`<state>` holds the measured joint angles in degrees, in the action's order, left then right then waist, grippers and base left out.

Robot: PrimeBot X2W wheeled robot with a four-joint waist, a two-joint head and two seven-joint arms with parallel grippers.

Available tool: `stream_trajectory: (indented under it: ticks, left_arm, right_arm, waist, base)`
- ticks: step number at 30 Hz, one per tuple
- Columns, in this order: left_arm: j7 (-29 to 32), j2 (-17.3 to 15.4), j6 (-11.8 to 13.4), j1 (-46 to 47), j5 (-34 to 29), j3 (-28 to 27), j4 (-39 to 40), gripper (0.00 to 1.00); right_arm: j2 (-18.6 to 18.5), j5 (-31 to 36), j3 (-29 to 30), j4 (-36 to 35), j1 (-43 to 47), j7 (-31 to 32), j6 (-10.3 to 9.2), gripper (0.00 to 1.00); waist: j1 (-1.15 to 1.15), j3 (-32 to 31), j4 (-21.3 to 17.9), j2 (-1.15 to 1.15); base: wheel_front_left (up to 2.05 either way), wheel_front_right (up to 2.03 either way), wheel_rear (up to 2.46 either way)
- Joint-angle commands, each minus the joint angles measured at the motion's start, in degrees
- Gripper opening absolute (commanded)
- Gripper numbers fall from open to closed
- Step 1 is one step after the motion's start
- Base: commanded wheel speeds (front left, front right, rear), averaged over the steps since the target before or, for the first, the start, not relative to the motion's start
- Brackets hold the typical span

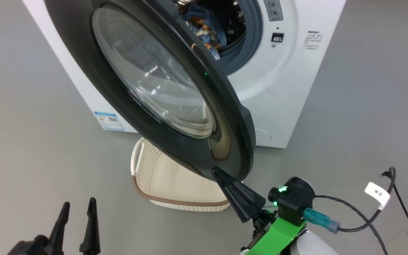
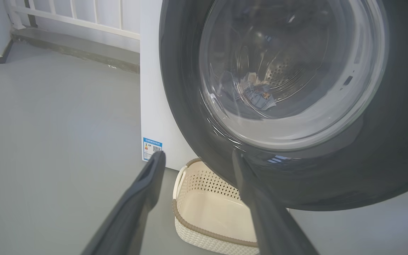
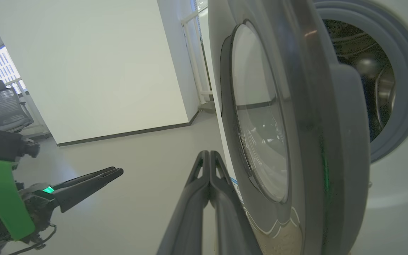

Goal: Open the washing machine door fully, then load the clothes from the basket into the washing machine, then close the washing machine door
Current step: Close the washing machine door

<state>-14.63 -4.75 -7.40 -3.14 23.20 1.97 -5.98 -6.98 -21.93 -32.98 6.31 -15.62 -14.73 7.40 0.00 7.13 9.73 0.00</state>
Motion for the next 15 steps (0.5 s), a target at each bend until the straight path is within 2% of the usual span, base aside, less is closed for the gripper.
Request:
stream_trajectory:
  ticks: [1,7,15]
  left_arm:
    - [-0.4,-0.7,-0.1,2.6,0.5,-1.8,1.2,1.0]
    - [-0.4,-0.4,-0.1,3.7,0.7,-1.5,1.1,1.0]
    - [-0.4,-0.5,-0.1,4.6,1.0,-1.6,0.9,1.0]
  right_arm:
    - [0.7,-0.8,-1.1,0.4,-1.5,-0.3,0.09,0.0]
    - [0.6,-1.0,0.8,5.3,-3.0,-0.3,0.09,0.0]
    - [0.9,-0.6,3.5,7.4,-4.7,-0.3,0.09,0.0]
  waist:
    - [0.0,1.0,0.6,0.0]
    - [0.0,2.6,1.2,0.0]
    - [0.0,3.5,1.3,0.0]
  base:
    - [0.0,0.0,0.0]
    - [0.0,0.0,0.0]
    - [0.0,0.0,0.0]
